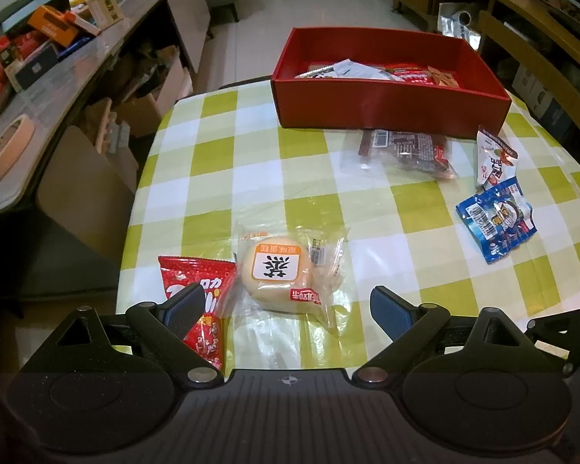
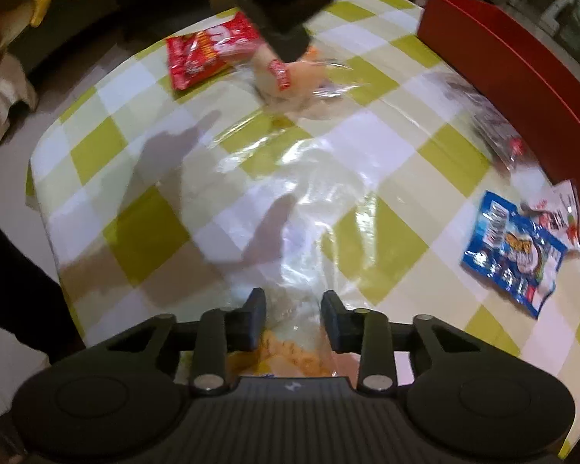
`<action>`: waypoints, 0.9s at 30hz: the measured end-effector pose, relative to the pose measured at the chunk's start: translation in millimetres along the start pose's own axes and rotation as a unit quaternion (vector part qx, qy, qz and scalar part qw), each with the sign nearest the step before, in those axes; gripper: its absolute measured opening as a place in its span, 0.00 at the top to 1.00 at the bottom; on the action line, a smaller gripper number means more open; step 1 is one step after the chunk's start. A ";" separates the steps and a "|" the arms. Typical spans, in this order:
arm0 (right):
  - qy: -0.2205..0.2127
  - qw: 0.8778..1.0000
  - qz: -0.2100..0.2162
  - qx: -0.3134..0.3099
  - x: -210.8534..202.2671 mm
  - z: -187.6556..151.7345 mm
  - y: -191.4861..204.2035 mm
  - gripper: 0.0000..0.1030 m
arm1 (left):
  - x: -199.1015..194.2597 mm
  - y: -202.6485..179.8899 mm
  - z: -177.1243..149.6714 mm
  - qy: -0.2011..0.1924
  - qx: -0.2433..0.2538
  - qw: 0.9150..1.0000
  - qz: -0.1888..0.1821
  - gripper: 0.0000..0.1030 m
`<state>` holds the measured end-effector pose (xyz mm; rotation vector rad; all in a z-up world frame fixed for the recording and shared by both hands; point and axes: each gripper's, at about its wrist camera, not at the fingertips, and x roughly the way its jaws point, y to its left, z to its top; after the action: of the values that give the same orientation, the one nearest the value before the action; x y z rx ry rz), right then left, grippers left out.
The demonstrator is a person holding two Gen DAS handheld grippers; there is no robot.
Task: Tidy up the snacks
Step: 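Hold the crispy snack bag up with the right gripper while the left moves over the bread bun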
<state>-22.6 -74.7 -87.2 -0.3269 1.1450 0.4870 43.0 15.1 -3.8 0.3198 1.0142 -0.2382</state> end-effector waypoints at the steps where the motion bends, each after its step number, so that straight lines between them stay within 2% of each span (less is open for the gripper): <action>1: 0.000 1.000 -0.002 0.004 -0.8 0.0 -1.9 0.67 | 0.0 0.0 -0.1 0.000 -0.001 1.000 0.000 0.08; 4: -0.005 1.000 -0.002 0.022 -4.5 0.8 -9.8 0.72 | -0.4 -1.1 0.1 -0.001 0.001 1.000 -0.001 0.08; 8: -0.020 0.999 -0.005 0.050 -14.1 2.7 -23.2 0.85 | 1.1 -2.0 0.6 0.002 0.001 1.000 -0.002 0.08; 11: -0.026 0.997 -0.014 0.075 -17.2 4.2 -35.2 0.85 | 1.9 2.7 1.8 0.004 -0.008 1.000 -0.008 0.07; 14: -0.007 0.992 0.003 0.129 -9.7 3.8 -50.8 0.85 | 6.0 19.3 4.2 0.011 -0.041 0.999 -0.014 0.07; 16: -0.011 0.987 0.010 0.158 -14.9 2.2 -57.6 0.77 | 11.1 32.9 5.4 0.022 -0.073 0.997 -0.024 0.07; 17: -0.015 0.987 0.015 0.159 -18.5 1.5 -57.9 0.66 | 14.9 40.0 5.6 0.029 -0.091 0.995 -0.030 0.07; 18: -0.025 0.987 0.013 0.159 -23.3 0.5 -56.1 0.48 | 18.8 46.6 6.1 0.036 -0.109 0.993 -0.035 0.07; 19: -0.034 0.987 0.006 0.157 -28.6 -0.9 -53.2 0.38 | 24.0 52.8 7.2 0.044 -0.127 0.990 -0.040 0.07; 20: -0.034 0.988 0.003 0.150 -31.4 -1.4 -49.0 0.24 | 27.9 55.7 8.0 0.048 -0.139 0.988 -0.044 0.07; 21: -0.037 0.989 0.002 0.146 -33.7 -3.1 -45.5 0.21 | 32.2 56.2 9.5 0.051 -0.145 0.987 -0.044 0.07; 25: -0.037 0.988 0.006 0.149 -38.1 -9.0 -37.8 0.21 | 51.3 52.8 18.1 0.072 -0.163 0.983 -0.037 0.09; 27: -0.039 0.988 0.008 0.151 -40.4 -12.0 -36.9 0.21 | 48.7 50.8 23.1 0.059 -0.161 0.984 -0.050 0.08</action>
<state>-25.8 -120.1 -54.5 -0.0347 1.1268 0.3301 103.3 51.5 -26.8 -0.0108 1.1686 -0.1426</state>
